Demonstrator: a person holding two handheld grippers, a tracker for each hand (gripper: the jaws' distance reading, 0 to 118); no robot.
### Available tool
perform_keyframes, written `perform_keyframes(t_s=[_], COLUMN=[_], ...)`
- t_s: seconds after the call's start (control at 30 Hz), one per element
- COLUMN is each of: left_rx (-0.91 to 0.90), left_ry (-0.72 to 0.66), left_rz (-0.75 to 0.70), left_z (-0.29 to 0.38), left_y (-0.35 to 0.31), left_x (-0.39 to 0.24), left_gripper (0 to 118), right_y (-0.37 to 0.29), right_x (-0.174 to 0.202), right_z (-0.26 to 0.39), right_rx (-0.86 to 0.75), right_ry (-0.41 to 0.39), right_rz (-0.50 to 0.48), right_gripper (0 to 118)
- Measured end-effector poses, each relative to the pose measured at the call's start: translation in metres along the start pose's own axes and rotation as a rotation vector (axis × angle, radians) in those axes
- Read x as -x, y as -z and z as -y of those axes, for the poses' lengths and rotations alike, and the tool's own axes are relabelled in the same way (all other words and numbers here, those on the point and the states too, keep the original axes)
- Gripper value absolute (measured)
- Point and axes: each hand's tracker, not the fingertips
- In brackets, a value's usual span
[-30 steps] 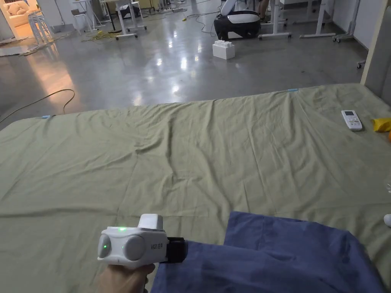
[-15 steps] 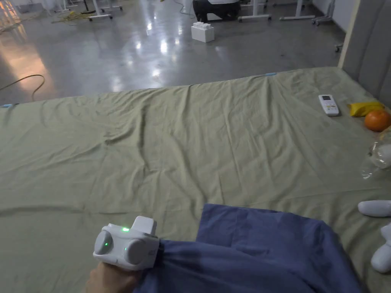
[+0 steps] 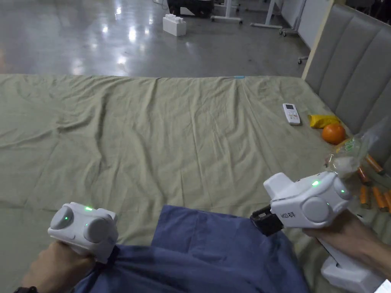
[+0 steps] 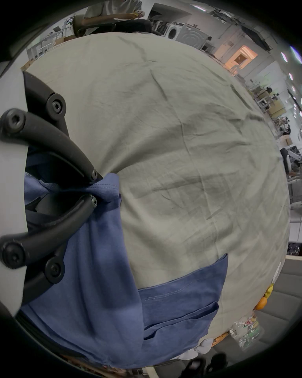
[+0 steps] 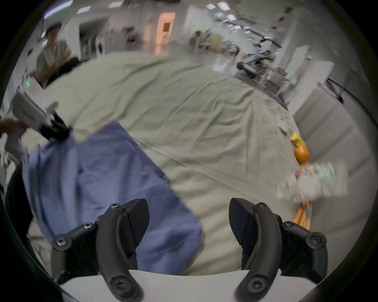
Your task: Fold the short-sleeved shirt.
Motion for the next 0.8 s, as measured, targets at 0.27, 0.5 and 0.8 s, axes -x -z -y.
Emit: perform_keyframes(t_s=[0.27, 0.5, 0.8], left_rx=[0.051, 0.019, -0.347], left_ry=[-0.031, -0.119, -0.132], left_rz=[0.058, 0.124, 0.121], left_z=[-0.008, -0.003, 0.072], left_y=[0.003, 0.004, -0.066], left_x=[0.013, 0.032, 0.031], left_gripper=[8, 8, 4], right_y=[0.072, 0.055, -0.013], right_x=[-0.011, 0.001, 0.010], right_z=[-0.006, 0.005, 0.031], right_rx=[0.145, 0.097, -0.162], right_ry=[-0.047, -0.021, 0.355], right_rz=[-0.155, -0.241, -0.252], right_gripper=[85, 9, 1])
